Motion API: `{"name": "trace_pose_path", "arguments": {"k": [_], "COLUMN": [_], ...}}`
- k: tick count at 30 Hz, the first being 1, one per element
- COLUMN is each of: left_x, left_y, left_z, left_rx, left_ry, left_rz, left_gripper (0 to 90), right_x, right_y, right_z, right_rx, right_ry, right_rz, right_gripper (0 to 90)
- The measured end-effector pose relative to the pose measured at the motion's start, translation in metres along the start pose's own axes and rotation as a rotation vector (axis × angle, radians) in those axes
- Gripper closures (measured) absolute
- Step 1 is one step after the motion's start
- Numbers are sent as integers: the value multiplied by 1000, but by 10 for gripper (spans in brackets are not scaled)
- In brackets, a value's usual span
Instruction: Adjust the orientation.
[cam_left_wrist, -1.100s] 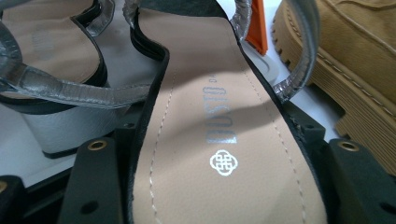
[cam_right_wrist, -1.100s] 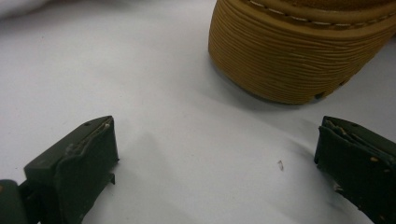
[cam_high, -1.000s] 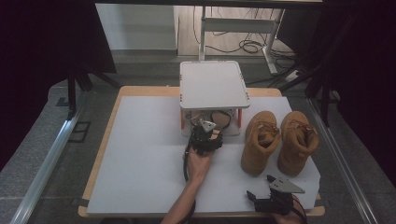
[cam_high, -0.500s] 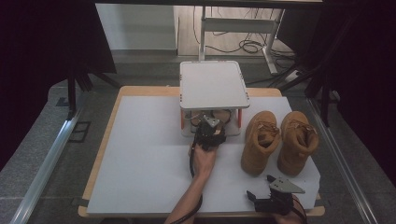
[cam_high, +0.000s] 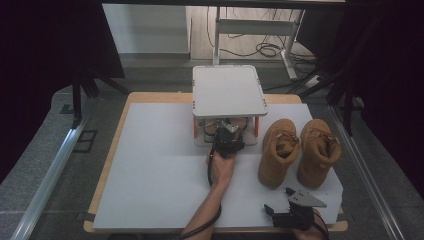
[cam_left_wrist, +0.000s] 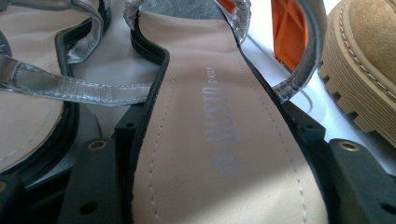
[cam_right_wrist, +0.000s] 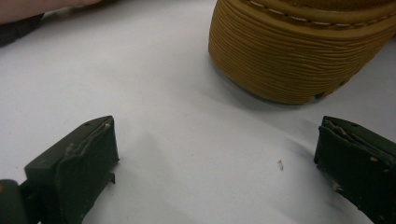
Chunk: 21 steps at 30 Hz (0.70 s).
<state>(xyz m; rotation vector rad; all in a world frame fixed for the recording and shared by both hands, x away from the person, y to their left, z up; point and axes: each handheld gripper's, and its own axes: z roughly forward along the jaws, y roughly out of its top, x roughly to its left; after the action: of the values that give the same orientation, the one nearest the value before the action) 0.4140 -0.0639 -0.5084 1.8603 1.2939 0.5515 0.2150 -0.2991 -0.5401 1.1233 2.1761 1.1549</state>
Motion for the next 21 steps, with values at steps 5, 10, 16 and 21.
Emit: {"name": "trace_pose_path", "arguments": {"k": [5, 10, 16, 21], "left_x": [1, 3, 5, 4], "left_y": [0, -2, -4, -6], "left_z": [3, 4, 5, 0], "left_rx": [0, 27, 50, 57], "left_ry": [-5, -14, -53, -70], "left_rz": [-3, 11, 18, 10], "left_gripper": [390, 381, 301, 270], "right_x": [0, 0, 0, 0], "right_y": [0, 0, 0, 0], "right_z": [0, 0, 0, 0], "right_rx": [0, 0, -1, 0], "right_ry": [0, -1, 0, 0], "right_rz": [0, 0, 0, 0], "right_gripper": [0, 0, 0, 0]}}
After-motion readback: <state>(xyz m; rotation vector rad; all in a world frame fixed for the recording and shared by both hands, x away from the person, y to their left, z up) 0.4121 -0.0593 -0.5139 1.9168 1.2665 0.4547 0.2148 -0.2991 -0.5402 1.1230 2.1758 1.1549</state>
